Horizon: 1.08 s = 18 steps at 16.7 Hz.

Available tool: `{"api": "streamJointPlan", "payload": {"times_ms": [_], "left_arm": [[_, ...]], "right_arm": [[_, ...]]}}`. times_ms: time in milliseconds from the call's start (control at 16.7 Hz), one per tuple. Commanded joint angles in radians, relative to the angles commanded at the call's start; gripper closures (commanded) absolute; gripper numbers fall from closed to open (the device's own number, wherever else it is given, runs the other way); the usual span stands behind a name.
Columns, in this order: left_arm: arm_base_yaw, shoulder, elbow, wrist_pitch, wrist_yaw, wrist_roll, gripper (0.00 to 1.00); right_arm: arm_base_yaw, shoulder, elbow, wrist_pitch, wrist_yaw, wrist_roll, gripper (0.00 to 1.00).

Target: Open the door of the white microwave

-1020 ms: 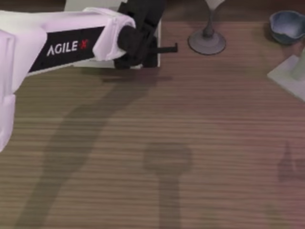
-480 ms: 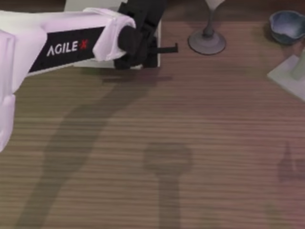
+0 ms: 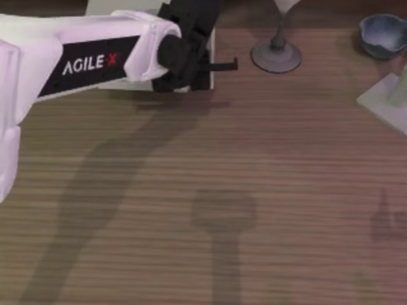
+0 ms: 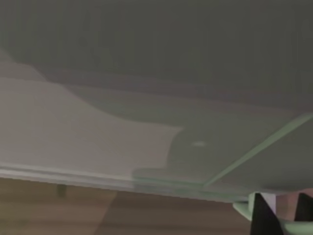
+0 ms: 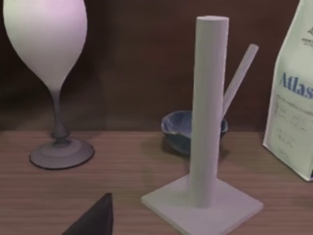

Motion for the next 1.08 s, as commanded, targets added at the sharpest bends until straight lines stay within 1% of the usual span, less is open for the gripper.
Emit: {"api": "streamJointPlan", "payload": {"times_ms": [240, 360, 780, 1080], "left_arm": [[0.0, 0.0, 0.0, 0.0, 0.0, 0.0, 1.0], [-0.007, 0.006, -0.003, 0.001, 0.009, -0.003, 1.0], [0.008, -0.05, -0.081, 0.051, 0.043, 0.06, 1.0], [0.009, -0.05, -0.084, 0.052, 0.044, 0.062, 1.0]], "right_arm": [[0.0, 0.0, 0.0, 0.0, 0.0, 0.0, 0.0], [0.0, 0.0, 0.0, 0.0, 0.0, 0.0, 0.0], [0.0, 0.0, 0.0, 0.0, 0.0, 0.0, 0.0], [0.0, 0.0, 0.0, 0.0, 0.0, 0.0, 0.0]]}}
